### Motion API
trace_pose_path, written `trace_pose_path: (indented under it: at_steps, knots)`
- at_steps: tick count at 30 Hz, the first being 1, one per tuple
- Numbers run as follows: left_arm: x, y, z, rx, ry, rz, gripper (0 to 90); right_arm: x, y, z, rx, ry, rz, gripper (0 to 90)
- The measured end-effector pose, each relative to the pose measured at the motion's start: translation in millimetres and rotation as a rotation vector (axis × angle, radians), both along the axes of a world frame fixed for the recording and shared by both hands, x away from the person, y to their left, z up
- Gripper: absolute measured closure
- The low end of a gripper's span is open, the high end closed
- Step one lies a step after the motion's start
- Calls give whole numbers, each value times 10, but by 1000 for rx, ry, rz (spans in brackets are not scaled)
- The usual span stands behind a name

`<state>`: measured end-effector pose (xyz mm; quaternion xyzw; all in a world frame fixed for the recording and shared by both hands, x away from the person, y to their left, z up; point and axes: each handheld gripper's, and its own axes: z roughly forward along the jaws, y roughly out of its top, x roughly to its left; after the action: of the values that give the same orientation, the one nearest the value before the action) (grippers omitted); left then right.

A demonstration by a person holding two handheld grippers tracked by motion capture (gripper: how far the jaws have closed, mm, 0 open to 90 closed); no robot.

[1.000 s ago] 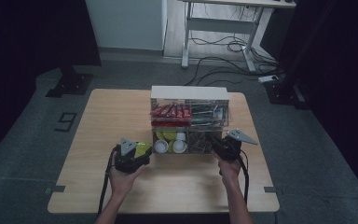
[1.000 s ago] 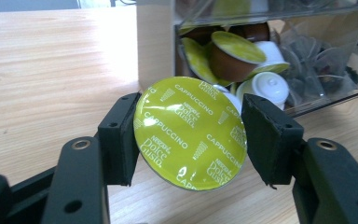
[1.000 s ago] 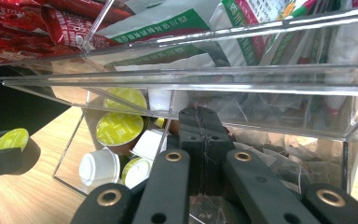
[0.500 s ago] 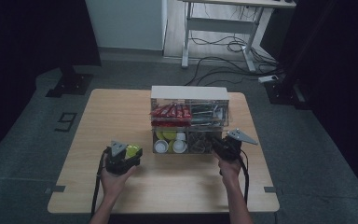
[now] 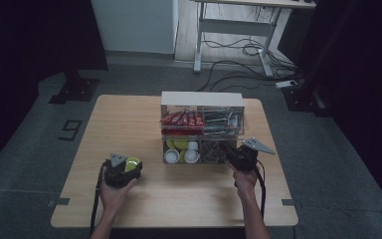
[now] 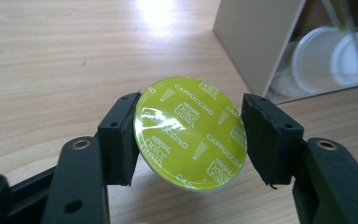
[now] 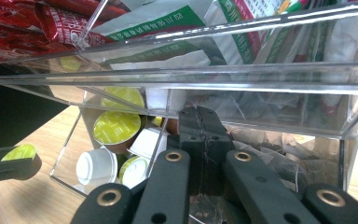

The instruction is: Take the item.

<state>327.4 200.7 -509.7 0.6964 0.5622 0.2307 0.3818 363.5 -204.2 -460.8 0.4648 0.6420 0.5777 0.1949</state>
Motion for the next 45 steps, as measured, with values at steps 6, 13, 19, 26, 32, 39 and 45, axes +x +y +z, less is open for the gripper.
trace_pose_path:
  at_steps: [6,13,19,26,32,39,45]
  knots:
    - [17,48,-65,15,26,10,406,0,1,-2,-1,1,-1,889]
    - [43,70,-127,23,55,18,405,-1,1,-2,-2,1,-1,889]
    - [52,71,-163,28,71,15,404,-2,1,-3,-3,2,-1,889]
    - [62,76,-210,33,85,13,399,1,-7,-3,1,2,3,889]
    - [61,85,-210,26,88,9,373,0,-6,-4,1,2,2,889]
    - [-15,134,-71,-6,27,12,308,-1,-6,-6,3,2,2,889]
    - [-129,146,47,-13,-16,-14,307,1,-9,-7,3,3,3,889]
